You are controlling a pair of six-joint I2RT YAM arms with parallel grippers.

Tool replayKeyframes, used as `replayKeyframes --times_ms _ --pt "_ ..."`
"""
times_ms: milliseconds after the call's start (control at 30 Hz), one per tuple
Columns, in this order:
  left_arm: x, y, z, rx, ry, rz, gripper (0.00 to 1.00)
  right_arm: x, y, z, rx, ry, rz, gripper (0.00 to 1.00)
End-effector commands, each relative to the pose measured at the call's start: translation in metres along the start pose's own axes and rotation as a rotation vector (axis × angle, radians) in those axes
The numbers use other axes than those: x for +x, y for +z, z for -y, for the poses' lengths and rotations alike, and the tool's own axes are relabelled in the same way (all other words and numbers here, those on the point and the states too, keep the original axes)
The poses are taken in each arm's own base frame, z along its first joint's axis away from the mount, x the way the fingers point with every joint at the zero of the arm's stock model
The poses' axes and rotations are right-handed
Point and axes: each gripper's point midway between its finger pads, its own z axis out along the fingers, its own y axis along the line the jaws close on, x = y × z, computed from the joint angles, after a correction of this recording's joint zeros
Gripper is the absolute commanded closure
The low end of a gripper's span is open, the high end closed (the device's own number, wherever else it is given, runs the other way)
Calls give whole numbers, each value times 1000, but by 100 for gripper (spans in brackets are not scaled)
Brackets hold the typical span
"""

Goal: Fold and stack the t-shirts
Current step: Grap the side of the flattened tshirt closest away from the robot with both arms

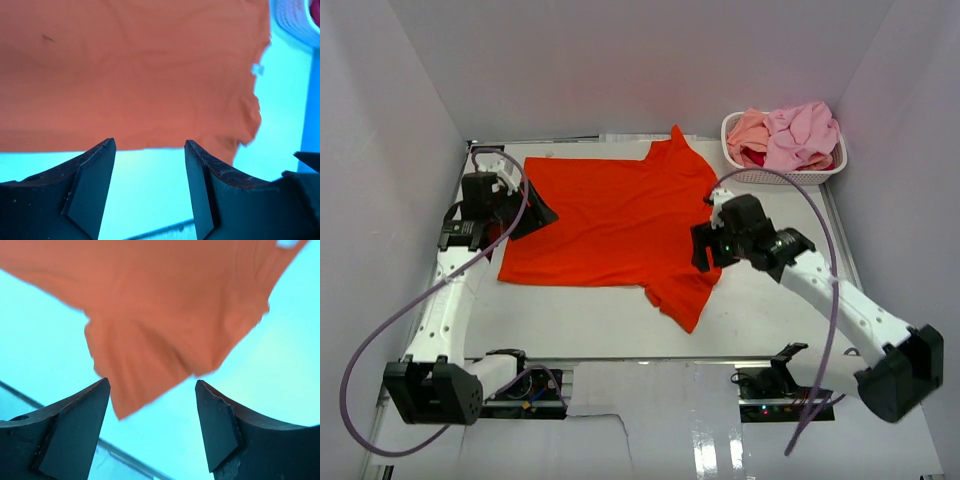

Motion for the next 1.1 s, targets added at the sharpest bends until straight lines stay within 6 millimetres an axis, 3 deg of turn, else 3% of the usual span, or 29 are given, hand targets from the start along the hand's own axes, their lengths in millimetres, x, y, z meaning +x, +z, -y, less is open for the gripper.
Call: replayKeyframes --times_ms 0,33,67,133,233,367,467,667,800,933,1067 --pt "29 -31 29 189 61 -56 32 15 -31 -10 45 18 83 25" --pt "45 -32 33 236 55 -114 32 34 -33 -10 62 17 31 25" --pt "53 -34 35 250 56 -137 32 45 -36 -26 37 0 16 26" --pt "68 -39 45 290 80 -175 33 62 -39 -32 47 -23 -7 26" --pt "91 -39 48 267 105 -216 33 98 -36 -59 6 -115 -73 27" --pt "122 -28 39 245 89 -290 33 126 -25 -58 116 -239 -110 27" --pt "130 -21 38 248 85 -300 33 141 -19 -60 174 -331 -140 26" --pt "166 -7 46 243 117 -401 33 145 -11 -52 393 -515 -208 29" --pt "179 0 50 215 144 -424 33 144 -8 -53 476 -627 -240 36" --pt "177 2 49 199 143 -409 33 144 1 -59 451 -673 -244 37" --pt "160 0 48 149 133 -347 31 144 9 -62 455 -702 -246 37"
